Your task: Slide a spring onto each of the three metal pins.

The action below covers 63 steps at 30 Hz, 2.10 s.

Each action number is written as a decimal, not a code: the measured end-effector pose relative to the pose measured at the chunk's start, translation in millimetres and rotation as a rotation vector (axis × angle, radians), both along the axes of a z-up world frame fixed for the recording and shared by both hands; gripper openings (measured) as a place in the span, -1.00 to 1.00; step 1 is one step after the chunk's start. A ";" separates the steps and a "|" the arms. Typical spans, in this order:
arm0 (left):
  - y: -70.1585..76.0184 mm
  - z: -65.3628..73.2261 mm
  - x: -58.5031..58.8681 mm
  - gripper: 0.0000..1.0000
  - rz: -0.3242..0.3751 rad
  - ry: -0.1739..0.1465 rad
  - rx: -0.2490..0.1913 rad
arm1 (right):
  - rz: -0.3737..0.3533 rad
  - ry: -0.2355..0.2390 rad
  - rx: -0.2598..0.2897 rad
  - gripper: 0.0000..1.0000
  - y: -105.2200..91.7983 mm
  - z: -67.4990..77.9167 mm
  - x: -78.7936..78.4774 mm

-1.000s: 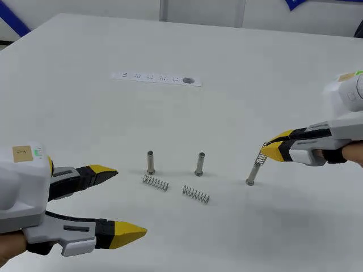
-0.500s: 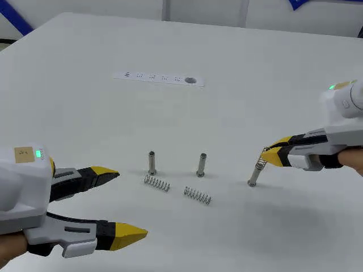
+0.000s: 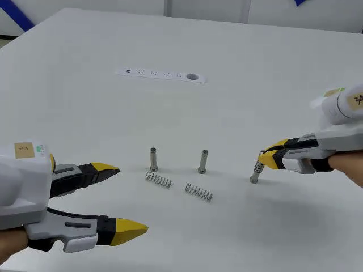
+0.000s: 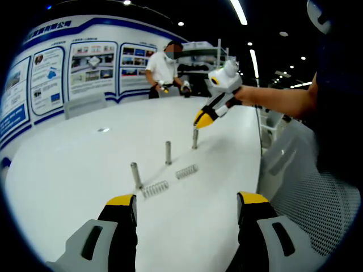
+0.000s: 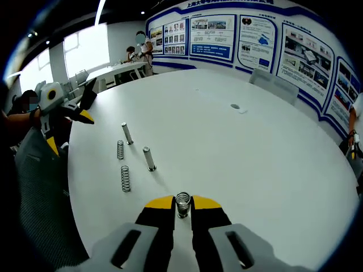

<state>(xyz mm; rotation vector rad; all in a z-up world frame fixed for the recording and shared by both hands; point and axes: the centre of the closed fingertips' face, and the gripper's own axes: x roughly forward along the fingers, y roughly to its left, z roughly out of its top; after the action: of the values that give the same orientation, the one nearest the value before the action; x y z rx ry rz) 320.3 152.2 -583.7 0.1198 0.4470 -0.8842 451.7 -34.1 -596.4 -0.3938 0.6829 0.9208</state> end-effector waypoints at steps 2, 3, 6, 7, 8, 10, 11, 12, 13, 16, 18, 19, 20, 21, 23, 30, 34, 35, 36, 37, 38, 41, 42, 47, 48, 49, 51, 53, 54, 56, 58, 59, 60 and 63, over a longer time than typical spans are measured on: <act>0.2 -0.2 0.1 0.46 0.001 0.000 0.000 | -0.002 -0.001 -0.003 -0.77 -0.1 -2.4 0.5; 0.2 -0.2 0.1 0.46 0.001 0.001 0.000 | -0.002 0.001 -0.003 -0.77 0.0 -3.0 0.8; 0.2 -0.1 0.2 0.46 0.002 0.001 0.000 | -0.003 0.005 -0.007 -0.77 -0.1 -6.5 1.0; 0.2 -0.2 0.2 0.46 0.002 0.001 -0.001 | -0.004 0.007 -0.008 -0.77 -0.1 -7.3 0.9; 0.3 -0.2 0.2 0.46 0.002 0.001 0.000 | -0.004 0.009 -0.009 -0.77 -0.2 -8.2 0.8; 0.4 -0.2 0.1 0.46 0.003 0.002 0.000 | -0.005 0.011 -0.010 -0.77 -0.5 -9.5 0.7; 0.5 -0.2 0.2 0.46 0.004 0.002 -0.001 | -0.005 0.013 -0.009 -0.77 -0.5 -10.4 0.7; 0.5 0.0 0.3 0.46 0.005 0.002 -0.002 | -0.006 0.014 -0.009 -0.76 -0.6 -11.2 0.9; 0.5 0.0 0.3 0.46 0.005 0.002 -0.002 | -0.006 0.016 -0.011 -0.76 -0.8 -12.2 0.9; 0.6 -0.1 0.3 0.46 0.005 0.002 -0.001 | -0.006 0.021 -0.015 -0.76 -1.3 -16.1 0.6; 0.9 0.0 0.6 0.46 0.006 0.001 -0.001 | -0.005 0.023 -0.019 -0.76 -1.5 -17.8 0.3; 1.1 0.1 0.6 0.46 0.007 0.001 -0.002 | -0.004 0.023 -0.021 -0.76 -1.7 -18.5 0.2; 1.1 0.1 0.7 0.46 0.007 0.001 -0.002 | -0.004 0.024 -0.022 -0.76 -1.7 -19.1 -0.1; 0.9 0.1 0.6 0.46 0.007 0.002 -0.002 | -0.004 0.025 -0.020 -0.76 -1.4 -19.2 -0.2; 0.8 -0.1 0.5 0.46 0.006 0.002 -0.001 | -0.006 0.028 -0.020 -0.75 -1.9 -19.9 -0.2; 0.9 0.1 0.6 0.46 0.008 0.002 -0.003 | -0.007 0.033 -0.027 -0.74 -3.5 -23.0 -1.4; 0.5 0.1 0.4 0.46 0.006 0.001 -0.003 | -0.011 0.038 -0.029 -0.73 -5.1 -25.9 -4.2; 0.5 0.1 0.4 0.46 0.006 0.001 -0.003 | -0.012 0.039 -0.030 -0.73 -5.7 -27.0 -5.1; 0.6 0.1 0.4 0.46 0.006 0.001 -0.002 | -0.012 0.042 -0.033 -0.72 -6.8 -28.8 -6.7; 0.6 0.1 0.4 0.46 0.006 0.001 -0.003 | -0.013 0.044 -0.034 -0.72 -7.6 -30.0 -8.0; 0.6 0.2 0.3 0.46 0.006 0.001 -0.003 | -0.015 0.046 -0.035 -0.72 -8.3 -31.1 -9.2; 0.5 0.2 0.3 0.46 0.004 0.000 -0.003 | -0.018 0.060 -0.039 -0.72 -11.4 -36.6 -15.1; 0.4 0.3 0.2 0.46 0.004 0.000 -0.004 | -0.019 0.063 -0.040 -0.71 -12.1 -38.0 -16.7; -0.3 0.5 0.0 0.46 0.000 -0.001 -0.003 | -0.021 0.081 -0.042 -0.71 -15.0 -45.0 -23.9; -0.4 0.5 -0.1 0.46 -0.001 -0.001 -0.002 | -0.019 0.084 -0.043 -0.71 -14.3 -45.7 -25.9; -0.7 0.5 -0.2 0.46 -0.002 -0.001 -0.003 | -0.015 0.087 -0.044 -0.71 -13.0 -46.5 -28.5; -0.9 0.4 -0.3 0.46 -0.004 -0.001 -0.002 | -0.002 0.092 -0.048 -0.71 -10.5 -49.4 -31.1; -1.1 0.5 -0.4 0.46 -0.005 -0.001 -0.002 | 0.009 0.096 -0.047 -0.71 -6.5 -50.0 -34.1; -1.2 0.5 -0.4 0.46 -0.006 -0.002 -0.002 | 0.020 0.098 -0.047 -0.71 -2.2 -49.5 -37.5; -1.1 0.6 -0.4 0.45 -0.006 -0.002 -0.002 | 0.042 0.096 -0.049 -0.71 4.2 -48.8 -39.5; -1.1 1.0 -0.4 0.45 -0.005 -0.003 -0.003 | 0.063 0.097 -0.048 -0.71 10.5 -48.0 -42.1; -1.2 1.4 -0.4 0.45 -0.005 -0.003 -0.004 | 0.079 0.098 -0.048 -0.71 15.2 -47.5 -44.5; -1.1 1.5 -0.4 0.45 -0.004 -0.004 -0.004 | 0.089 0.098 -0.049 -0.70 18.6 -47.1 -46.3; -1.0 1.9 -0.3 0.45 -0.003 -0.005 -0.005 | 0.136 0.101 -0.045 -0.70 32.6 -45.7 -52.6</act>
<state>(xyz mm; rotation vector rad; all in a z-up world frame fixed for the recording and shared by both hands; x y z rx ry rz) 320.0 151.2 -581.7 0.1177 0.4397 -0.8876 399.2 -1.5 -642.1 -0.4401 0.7777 1.0604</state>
